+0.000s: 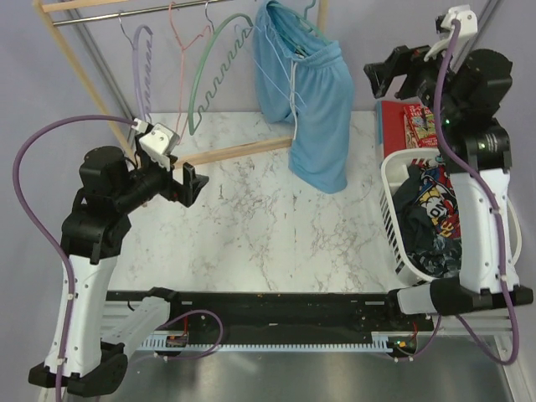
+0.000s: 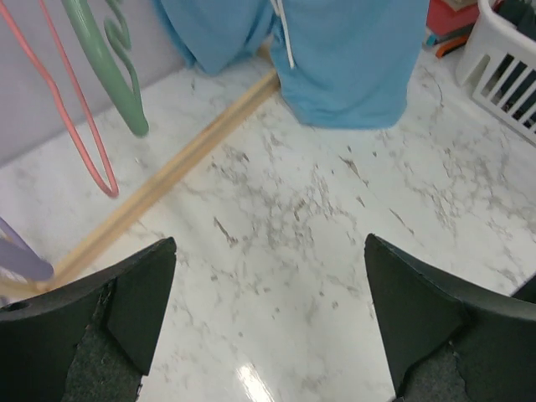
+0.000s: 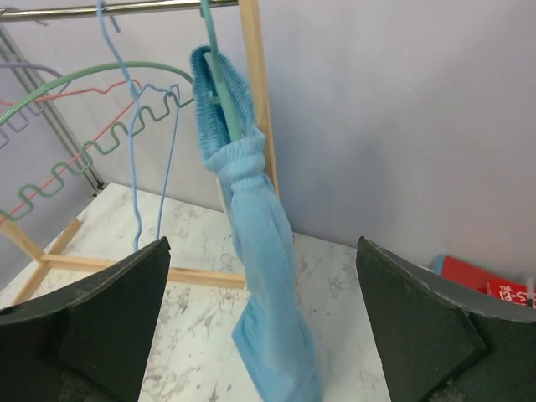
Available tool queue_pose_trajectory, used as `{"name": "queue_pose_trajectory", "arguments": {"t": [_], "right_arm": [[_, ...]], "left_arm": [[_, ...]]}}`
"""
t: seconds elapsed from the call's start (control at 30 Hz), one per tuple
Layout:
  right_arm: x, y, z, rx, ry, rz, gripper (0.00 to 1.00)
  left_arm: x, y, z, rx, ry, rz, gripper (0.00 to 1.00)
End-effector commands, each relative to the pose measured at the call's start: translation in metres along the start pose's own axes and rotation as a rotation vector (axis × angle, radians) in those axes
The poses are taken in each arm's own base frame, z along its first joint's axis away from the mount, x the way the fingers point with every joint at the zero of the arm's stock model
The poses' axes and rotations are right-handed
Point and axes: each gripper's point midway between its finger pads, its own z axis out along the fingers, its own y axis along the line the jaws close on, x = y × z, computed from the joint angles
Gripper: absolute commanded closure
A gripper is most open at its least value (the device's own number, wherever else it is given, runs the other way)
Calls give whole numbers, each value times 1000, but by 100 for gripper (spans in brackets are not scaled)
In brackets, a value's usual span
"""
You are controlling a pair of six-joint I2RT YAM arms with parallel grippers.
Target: Place the shorts on the hanger
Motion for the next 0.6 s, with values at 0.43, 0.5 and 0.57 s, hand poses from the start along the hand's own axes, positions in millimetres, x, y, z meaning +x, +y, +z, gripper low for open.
{"name": "queue_pose_trajectory", "arguments": {"t": [0.43, 0.5, 0.57], "right_arm": [[201, 50, -143, -286, 495, -60, 2], [220, 43, -146, -273, 535, -87, 2], [228, 38, -148, -262, 535, -118, 2]], "left_arm": [[136, -4, -28, -95, 462, -357, 1], [146, 0, -27, -124, 476, -363, 1], [149, 4, -28, -156, 474, -360, 1]]}}
